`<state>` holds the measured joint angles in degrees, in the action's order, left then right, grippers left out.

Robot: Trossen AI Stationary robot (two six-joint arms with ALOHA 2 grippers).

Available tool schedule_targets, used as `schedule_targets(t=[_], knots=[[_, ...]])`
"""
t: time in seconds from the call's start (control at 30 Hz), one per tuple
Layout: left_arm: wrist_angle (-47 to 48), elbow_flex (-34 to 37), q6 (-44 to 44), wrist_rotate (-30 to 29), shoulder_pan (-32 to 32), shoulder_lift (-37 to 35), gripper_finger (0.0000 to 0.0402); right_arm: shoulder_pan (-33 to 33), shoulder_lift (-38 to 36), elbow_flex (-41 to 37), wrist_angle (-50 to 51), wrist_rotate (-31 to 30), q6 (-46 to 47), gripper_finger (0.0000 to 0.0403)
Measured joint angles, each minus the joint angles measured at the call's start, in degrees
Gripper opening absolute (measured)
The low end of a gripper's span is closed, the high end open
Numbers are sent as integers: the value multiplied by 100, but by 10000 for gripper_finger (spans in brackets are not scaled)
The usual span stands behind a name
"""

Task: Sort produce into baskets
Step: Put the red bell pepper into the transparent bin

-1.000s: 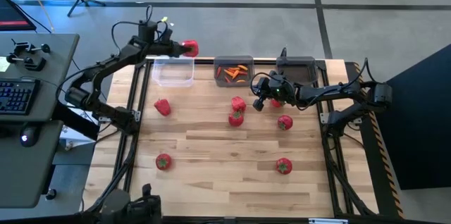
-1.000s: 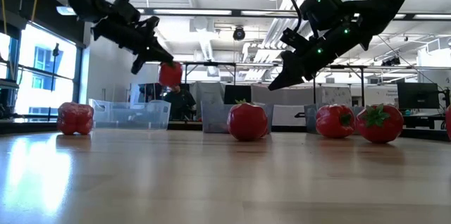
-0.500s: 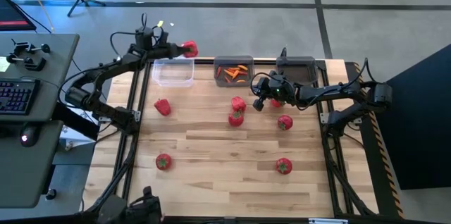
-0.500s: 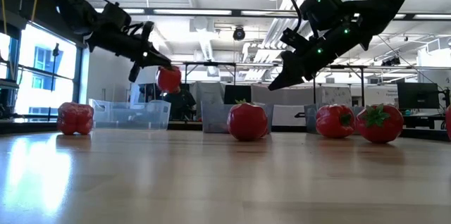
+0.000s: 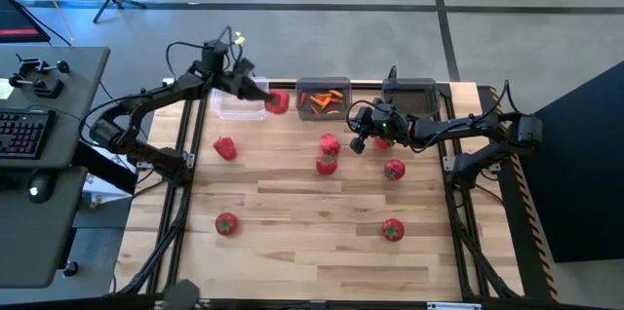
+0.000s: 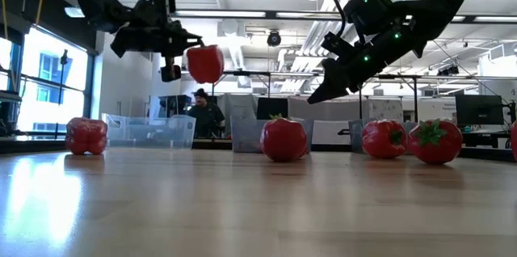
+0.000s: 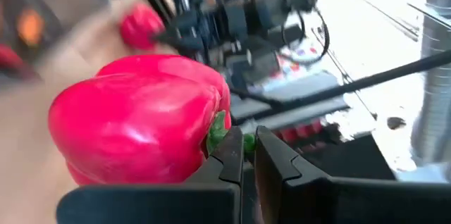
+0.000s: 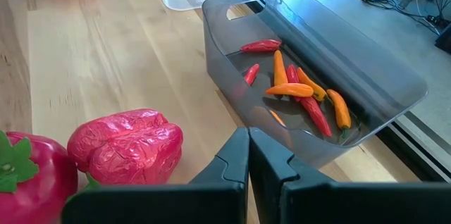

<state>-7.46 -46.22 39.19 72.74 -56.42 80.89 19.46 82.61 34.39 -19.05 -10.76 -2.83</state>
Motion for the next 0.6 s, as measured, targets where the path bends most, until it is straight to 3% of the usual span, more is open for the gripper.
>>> schedule_targets(t=[0.13,0.3,0.6], knots=[[633,0,21,-75,499,-5,0,0,0,0,0,0,2,0],[1329,67,-166,-607,1062,12,0,0,0,0,0,-1,2,0],[1366,313,-286,-1056,1674,656,0,1,0,0,-4,0,0,0]])
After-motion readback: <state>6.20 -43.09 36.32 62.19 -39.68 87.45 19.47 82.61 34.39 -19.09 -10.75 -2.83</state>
